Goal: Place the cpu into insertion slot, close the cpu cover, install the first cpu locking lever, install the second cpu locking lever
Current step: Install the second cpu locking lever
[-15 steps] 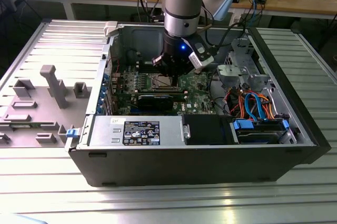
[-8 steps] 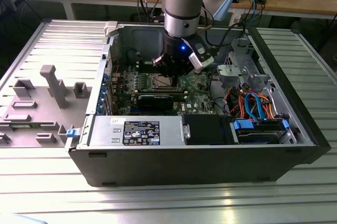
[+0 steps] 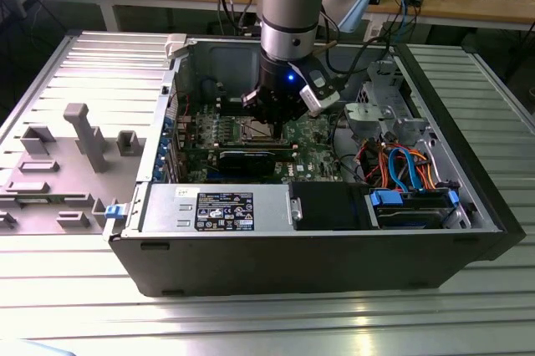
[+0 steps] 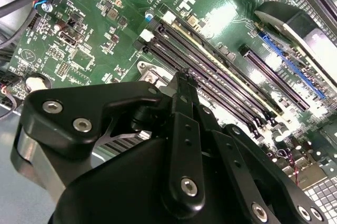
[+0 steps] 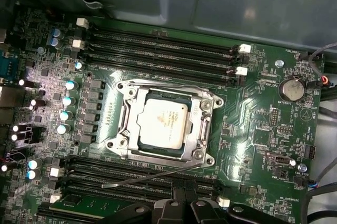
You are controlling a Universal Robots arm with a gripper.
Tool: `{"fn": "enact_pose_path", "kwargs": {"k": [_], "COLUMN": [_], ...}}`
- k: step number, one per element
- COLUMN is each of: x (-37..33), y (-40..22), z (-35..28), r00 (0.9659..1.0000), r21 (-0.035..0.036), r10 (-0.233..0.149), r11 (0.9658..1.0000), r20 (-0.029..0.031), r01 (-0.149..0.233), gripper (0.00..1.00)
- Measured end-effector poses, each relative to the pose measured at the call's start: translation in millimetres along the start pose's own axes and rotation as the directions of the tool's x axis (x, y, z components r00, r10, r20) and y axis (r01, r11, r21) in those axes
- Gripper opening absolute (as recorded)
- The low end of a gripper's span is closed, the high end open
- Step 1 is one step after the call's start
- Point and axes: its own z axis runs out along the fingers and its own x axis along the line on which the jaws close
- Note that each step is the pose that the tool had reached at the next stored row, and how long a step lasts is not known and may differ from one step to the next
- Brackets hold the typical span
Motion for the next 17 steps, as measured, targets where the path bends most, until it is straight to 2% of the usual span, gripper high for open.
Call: {"fn": "enact_pose_path", "kwargs": {"k": [2, 3, 5, 6, 10, 12, 17], "x": [0.4, 1.1, 3.2, 5.1, 7.3, 8.3, 10.2], "y": [0.0, 0.1, 0.3, 0.2, -0.8, -2.3, -9.6], "z": [0.1, 0.2, 0.4, 0.6, 1.0, 1.2, 1.3], "r00": [1.0, 1.0, 1.0, 1.0, 1.0, 0.9999, 0.9999], "r21": [-0.0022, -0.0062, -0.0199, -0.0307, -0.0484, -0.0595, -0.093], "r10": [0.0, 0.0, 0.0, 0.0, 0.0, 0.001, 0.001], "r11": [1.0, 1.0, 0.9998, 0.9995, 0.9988, 0.9982, 0.9957], "r20": [0.0003, 0.001, 0.0033, 0.0051, 0.0081, 0.01, 0.0156], "r01": [0.0, 0.0, 0.0, 0.0, 0.0, 0.0, 0.0], "gripper": [0.11, 0.11, 0.11, 0.11, 0.11, 0.11, 0.11]}}
